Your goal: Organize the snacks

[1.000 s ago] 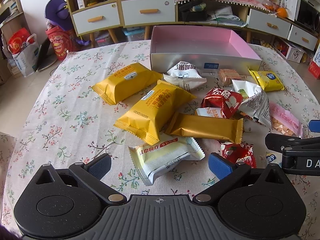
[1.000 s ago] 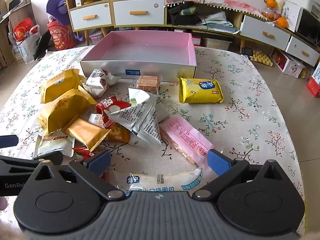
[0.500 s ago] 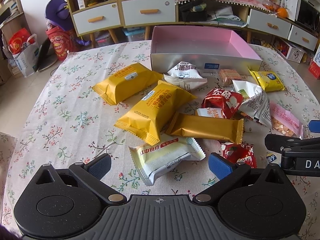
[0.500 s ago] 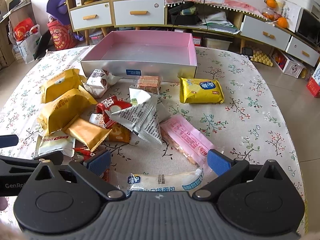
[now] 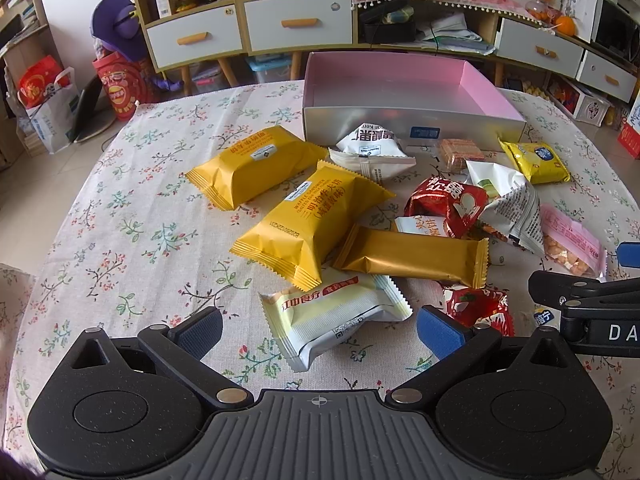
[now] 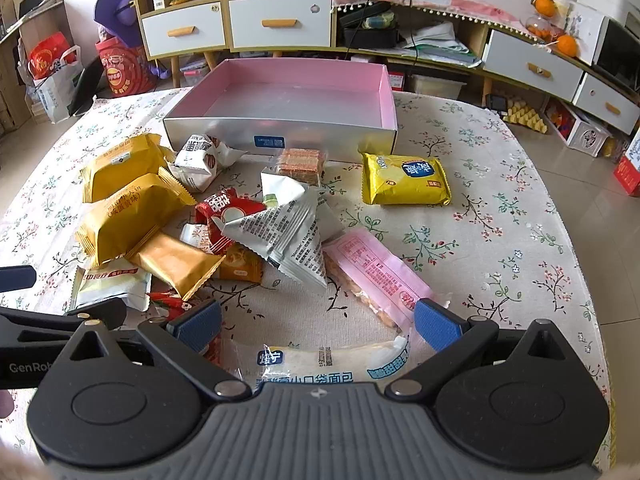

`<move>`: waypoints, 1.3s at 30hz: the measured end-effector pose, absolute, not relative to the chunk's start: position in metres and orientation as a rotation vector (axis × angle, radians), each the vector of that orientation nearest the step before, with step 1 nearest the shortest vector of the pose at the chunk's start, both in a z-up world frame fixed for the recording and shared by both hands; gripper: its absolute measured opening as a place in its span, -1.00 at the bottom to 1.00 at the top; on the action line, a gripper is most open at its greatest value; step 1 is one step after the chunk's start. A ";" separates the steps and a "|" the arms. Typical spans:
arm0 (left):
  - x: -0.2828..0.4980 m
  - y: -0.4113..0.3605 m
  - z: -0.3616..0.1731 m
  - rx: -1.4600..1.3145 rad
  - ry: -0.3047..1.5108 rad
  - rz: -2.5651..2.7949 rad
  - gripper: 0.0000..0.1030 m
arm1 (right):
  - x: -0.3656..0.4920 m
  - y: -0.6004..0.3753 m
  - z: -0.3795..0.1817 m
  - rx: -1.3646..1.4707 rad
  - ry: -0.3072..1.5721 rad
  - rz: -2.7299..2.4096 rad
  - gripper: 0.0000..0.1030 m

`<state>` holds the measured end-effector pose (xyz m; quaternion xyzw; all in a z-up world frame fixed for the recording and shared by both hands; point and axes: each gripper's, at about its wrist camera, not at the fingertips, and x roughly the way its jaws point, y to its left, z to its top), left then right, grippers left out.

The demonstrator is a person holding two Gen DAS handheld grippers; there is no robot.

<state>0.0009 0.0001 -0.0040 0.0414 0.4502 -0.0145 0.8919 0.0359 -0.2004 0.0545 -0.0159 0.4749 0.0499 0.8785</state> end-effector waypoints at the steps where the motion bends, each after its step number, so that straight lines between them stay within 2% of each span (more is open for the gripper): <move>1: 0.001 0.000 -0.004 0.086 0.934 -0.030 1.00 | 0.036 -0.200 0.054 -0.034 0.990 0.104 0.99; 39: 0.021 0.021 -0.001 0.118 0.913 -0.102 1.00 | 0.047 -0.209 0.056 -0.004 0.991 0.147 0.99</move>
